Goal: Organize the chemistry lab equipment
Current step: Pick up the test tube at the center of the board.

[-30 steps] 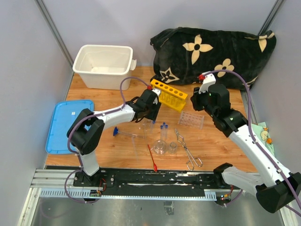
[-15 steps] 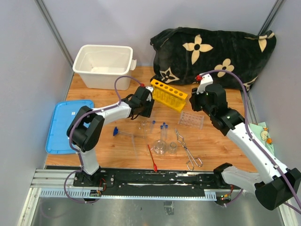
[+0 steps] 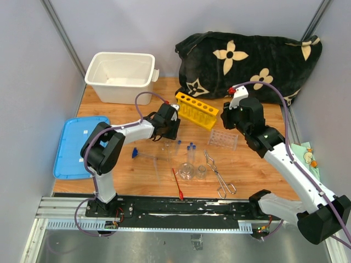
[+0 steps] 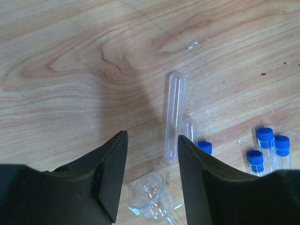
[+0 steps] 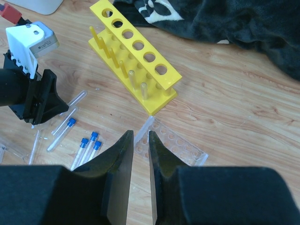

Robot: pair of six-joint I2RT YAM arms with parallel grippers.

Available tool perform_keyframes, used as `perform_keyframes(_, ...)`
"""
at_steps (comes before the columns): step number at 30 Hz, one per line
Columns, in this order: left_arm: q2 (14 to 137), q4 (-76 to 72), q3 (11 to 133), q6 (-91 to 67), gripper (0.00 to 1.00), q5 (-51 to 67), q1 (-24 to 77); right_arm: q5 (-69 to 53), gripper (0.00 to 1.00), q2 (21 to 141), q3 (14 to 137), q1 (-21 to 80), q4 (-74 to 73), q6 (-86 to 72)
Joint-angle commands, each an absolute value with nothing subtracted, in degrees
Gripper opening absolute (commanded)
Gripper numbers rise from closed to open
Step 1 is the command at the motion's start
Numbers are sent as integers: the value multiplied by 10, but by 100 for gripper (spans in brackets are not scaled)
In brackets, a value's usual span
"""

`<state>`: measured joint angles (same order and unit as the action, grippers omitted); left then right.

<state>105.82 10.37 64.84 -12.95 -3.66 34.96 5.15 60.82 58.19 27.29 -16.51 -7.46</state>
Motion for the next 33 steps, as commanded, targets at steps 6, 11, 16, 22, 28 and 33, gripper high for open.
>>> perform_keyframes(6,1073,102,639,-147,49,-20,350,52,20,611,570,278,-148,-80)
perform_keyframes(11,1075,109,626,-153,41,-20,350,52,20,611,569,278,-146,-83)
perform_keyframes(16,1062,95,600,-163,37,-14,350,46,20,615,569,278,-145,-89)
perform_keyframes(22,1030,84,567,-172,29,3,351,37,20,616,571,278,-145,-99)
perform_keyframes(28,975,73,521,-174,17,13,354,13,20,625,584,278,-160,-113)
perform_keyframes(33,939,62,498,-177,5,2,361,-6,20,633,594,278,-169,-125)
